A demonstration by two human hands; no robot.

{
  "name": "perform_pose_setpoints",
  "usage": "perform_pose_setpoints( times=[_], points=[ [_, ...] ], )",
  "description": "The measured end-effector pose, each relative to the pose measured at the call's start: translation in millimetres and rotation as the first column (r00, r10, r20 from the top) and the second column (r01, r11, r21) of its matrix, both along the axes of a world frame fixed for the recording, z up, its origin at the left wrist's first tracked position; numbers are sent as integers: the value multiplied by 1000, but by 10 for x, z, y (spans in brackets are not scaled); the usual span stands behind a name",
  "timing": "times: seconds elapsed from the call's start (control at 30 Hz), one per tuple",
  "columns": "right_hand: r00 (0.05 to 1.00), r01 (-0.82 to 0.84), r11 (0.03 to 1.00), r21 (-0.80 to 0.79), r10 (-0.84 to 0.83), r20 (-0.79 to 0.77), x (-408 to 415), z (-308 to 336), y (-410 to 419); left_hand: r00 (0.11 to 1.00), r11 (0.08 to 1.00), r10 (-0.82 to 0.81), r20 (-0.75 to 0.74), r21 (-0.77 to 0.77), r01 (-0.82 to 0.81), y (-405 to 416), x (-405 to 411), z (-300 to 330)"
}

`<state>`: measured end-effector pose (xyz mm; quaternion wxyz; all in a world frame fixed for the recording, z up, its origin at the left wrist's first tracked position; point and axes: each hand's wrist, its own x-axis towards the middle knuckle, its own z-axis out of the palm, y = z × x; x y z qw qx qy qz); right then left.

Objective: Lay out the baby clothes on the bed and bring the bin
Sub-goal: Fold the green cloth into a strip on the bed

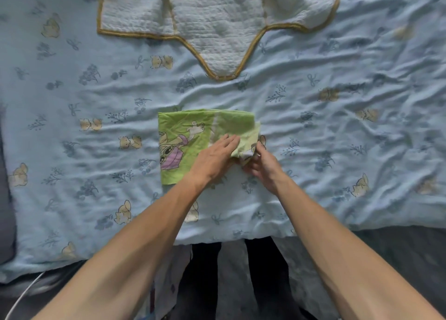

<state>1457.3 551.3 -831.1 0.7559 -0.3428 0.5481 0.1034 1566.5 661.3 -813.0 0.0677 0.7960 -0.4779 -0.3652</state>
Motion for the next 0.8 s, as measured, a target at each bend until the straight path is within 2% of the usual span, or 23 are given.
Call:
perform_pose_setpoints(
  times=[0.1, 0.2, 0.3, 0.33, 0.37, 0.43, 0.47, 0.53, 0.6, 0.67, 0.73, 0.8],
  points=[
    [997, -65, 995, -73, 67, 33, -35, 50, 2, 997, 998, 45, -57, -41, -47, 48, 61, -9],
    [996, -55, 983, -173, 66, 58, -49, 104, -33, 992, 1000, -1, -127, 10, 2, 67, 127, 48],
    [996, -44, 953, -301, 64, 57, -77, 93, -51, 988, 994, -113, -107, -4, 113, 71, 204, 109],
    [988, -132, 901, -412, 151, 15, -104, 83, -52, 981, 984, -177, -80, -2, 177, 70, 231, 115],
    [958, -269, 802, -534, 282, -60, -146, 74, -61, 969, 970, -242, -45, 2, 243, 61, 252, 113],
    [822, -525, 507, -684, 510, -253, -249, 71, -78, 938, 939, -345, 16, 9, 345, 22, 279, 109],
    [770, -577, 404, -710, 561, -306, -292, 73, -90, 929, 929, -369, 37, 13, 369, -4, 292, 103],
    [745, -589, 343, -732, 582, -326, -359, 58, -120, 926, 930, -366, 88, 6, 367, -42, 322, 126],
    [767, -567, 362, -740, 560, -313, -402, 29, -138, 949, 957, -272, 158, -57, 283, -41, 341, 166],
    [778, -553, 380, -741, 553, -298, -421, 9, -132, 977, 976, -65, 201, -191, 104, 10, 342, 206],
    [774, -551, 369, -748, 562, -293, -427, 11, -117, 967, 949, 169, 190, -296, -108, 122, 378, 221],
    [762, -558, 349, -753, 575, -298, -408, 24, -99, 932, 919, 318, 176, -299, -257, 294, 445, 240]
  ],
)
